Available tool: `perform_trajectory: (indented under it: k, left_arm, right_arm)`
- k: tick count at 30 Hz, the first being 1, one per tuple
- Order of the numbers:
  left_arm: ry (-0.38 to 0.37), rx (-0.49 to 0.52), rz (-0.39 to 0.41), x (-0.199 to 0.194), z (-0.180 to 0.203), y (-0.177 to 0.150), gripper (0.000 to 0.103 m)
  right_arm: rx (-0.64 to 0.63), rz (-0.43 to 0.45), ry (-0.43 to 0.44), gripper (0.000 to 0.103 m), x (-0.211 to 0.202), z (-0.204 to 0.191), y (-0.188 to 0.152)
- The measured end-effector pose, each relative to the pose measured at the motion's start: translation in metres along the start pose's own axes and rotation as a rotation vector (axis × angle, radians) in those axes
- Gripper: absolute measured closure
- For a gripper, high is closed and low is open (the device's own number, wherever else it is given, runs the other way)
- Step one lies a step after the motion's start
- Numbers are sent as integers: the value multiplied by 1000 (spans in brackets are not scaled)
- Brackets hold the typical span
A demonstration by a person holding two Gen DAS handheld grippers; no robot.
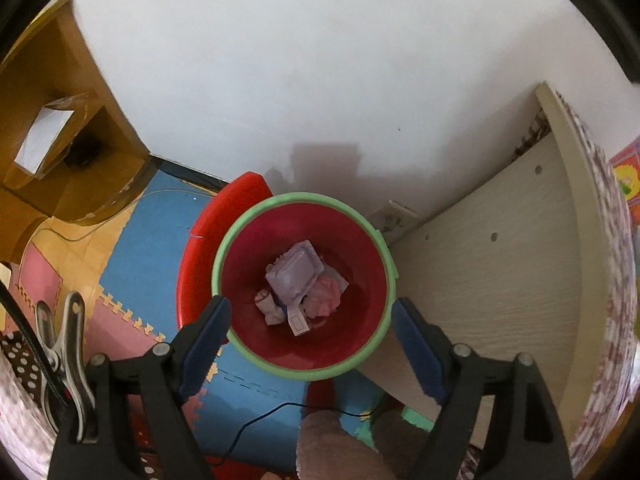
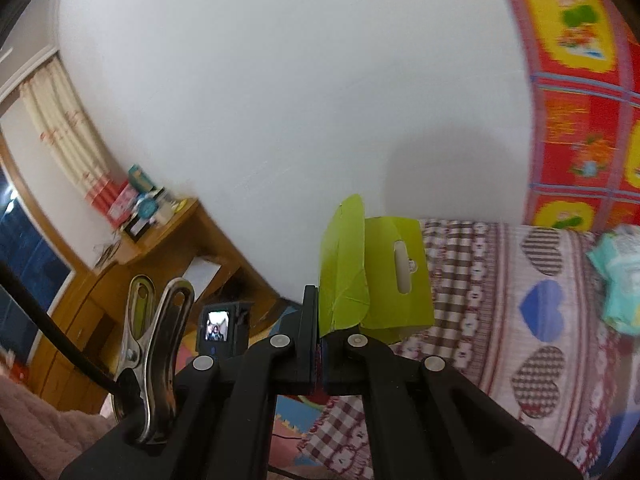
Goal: Collect trash
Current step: 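Open the right tool above the red bucket to drop the green box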
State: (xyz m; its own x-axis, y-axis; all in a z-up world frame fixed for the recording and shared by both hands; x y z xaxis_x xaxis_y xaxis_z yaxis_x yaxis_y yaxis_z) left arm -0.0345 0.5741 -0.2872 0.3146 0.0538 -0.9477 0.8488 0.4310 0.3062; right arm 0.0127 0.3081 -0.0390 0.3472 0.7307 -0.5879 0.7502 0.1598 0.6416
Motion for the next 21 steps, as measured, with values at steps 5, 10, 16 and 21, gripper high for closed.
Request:
perform_trajectory:
  k: [5,10,16,21]
  left_arm:
    - [-1,-43,27,-22,-9,-3,17]
    - [6,-66,54,-41,-20,-6,17]
    - [14,-116,47,-57,-34,-17,17]
    - [26,-143,53,-67,-46,-27,17]
  right_arm:
    - [-66,-74,43,101,39,-19,-7]
    - [-135,-157,54,101,83,-32,-19]
    - [-174,-239,61,101,132,-43,-35]
    - [-216,-290,45,101,165,-50,-49]
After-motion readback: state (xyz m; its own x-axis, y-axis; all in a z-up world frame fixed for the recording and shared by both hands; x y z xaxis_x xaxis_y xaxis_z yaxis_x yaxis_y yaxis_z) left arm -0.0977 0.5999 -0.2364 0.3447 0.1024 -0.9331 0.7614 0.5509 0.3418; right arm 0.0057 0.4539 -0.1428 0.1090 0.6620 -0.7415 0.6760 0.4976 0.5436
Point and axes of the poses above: each gripper's, at about its wrist camera, not at the fingertips, and x roughly the way its jaws point, z to its right, y to its top, the point moved 6 cm from there along x, roughly the way its jaws point, and after that the axes turned 6 degrees about x, right-handed, at the moved point
